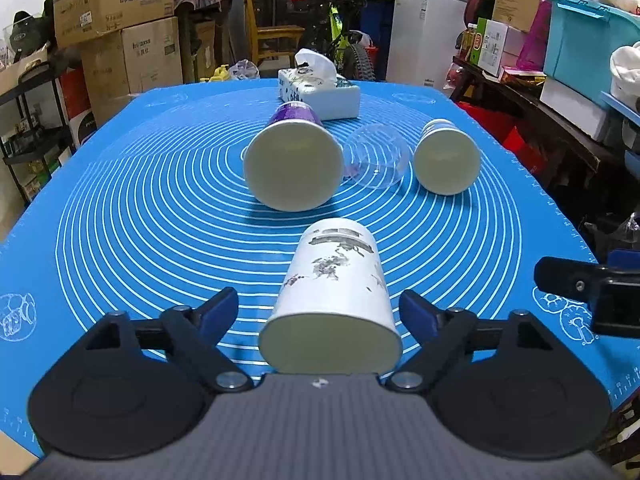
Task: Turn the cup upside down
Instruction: 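Lift the paper cup with the left tool toward the right tool, then close the right tool on the paper cup while the left tool releases it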
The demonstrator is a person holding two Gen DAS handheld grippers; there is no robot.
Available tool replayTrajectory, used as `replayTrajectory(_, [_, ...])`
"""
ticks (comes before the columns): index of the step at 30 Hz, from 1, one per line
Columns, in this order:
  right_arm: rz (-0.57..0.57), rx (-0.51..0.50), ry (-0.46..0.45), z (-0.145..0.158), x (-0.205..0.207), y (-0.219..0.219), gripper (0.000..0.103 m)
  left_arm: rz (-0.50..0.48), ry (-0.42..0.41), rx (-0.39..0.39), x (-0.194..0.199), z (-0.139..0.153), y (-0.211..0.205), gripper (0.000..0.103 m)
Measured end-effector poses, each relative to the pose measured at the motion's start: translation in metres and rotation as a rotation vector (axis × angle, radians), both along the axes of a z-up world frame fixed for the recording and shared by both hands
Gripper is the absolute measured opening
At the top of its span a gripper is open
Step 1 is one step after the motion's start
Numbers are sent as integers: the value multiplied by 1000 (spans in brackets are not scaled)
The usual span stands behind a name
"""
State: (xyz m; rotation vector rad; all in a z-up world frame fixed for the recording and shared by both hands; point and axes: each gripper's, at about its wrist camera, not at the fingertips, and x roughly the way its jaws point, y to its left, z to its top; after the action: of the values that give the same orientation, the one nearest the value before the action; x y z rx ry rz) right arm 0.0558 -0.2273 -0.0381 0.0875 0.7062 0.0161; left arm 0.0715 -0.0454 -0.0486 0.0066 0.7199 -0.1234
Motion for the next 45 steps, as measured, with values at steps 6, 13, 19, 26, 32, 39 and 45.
replayTrajectory(6, [13, 28, -3, 6, -1, -1, 100, -22, -25, 7, -12, 22, 1, 94])
replayTrajectory(13, [122, 166, 34, 32, 13, 8, 100, 17, -78, 5, -22, 54, 29, 103])
replayTrajectory(19, [180, 243, 102, 35, 39, 37, 100, 139, -51, 5, 3, 53, 73, 103])
replayTrajectory(26, [187, 365, 296, 5, 79, 62, 96, 234, -22, -11, 27, 33, 118, 103])
replayTrajectory(32, [187, 372, 364, -8, 98, 79, 96, 253, -3, -1, 31, 25, 128, 103])
replayTrajectory(39, [218, 379, 455, -25, 112, 94, 73, 224, -8, 5, 27, 22, 124, 103])
replayTrajectory(45, [264, 348, 285, -9, 94, 91, 64, 215, -8, -9, 23, 23, 121, 103])
